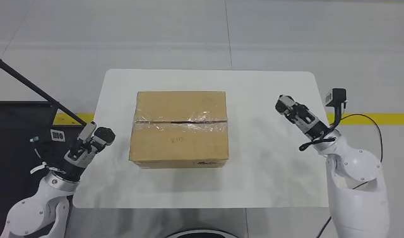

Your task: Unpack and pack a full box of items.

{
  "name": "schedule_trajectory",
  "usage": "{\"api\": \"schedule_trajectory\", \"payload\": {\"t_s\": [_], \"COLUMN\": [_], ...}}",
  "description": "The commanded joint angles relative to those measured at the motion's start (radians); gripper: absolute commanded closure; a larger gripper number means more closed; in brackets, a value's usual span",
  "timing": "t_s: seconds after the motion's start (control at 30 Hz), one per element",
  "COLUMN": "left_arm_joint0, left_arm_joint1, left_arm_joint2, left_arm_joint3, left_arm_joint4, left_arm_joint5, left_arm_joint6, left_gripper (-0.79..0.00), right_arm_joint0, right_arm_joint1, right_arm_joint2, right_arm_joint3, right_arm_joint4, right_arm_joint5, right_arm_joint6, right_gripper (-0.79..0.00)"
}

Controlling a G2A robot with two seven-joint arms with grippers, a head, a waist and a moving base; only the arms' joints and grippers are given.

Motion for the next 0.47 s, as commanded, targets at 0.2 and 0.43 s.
{"api": "schedule_trajectory", "payload": {"t_s": [0.2, 0.43], "left_arm_joint0": [0.000, 0.000], "left_arm_joint1": [0.000, 0.000], "left_arm_joint2": [0.000, 0.000], "left_arm_joint3": [0.000, 0.000], "left_arm_joint4": [0.000, 0.000], "left_arm_joint5": [0.001, 0.001], "left_arm_joint6": [0.001, 0.001], "left_gripper": [-0.785, -0.785], "right_arm_joint0": [0.002, 0.002], "right_arm_joint1": [0.000, 0.000], "right_arm_joint2": [-0.001, -0.001], "right_arm_joint3": [0.000, 0.000], "right_arm_joint4": [-0.002, -0.002], "right_arm_joint5": [0.003, 0.003], "right_arm_joint6": [0.005, 0.005], "right_gripper": [-0.616, -0.781]}}
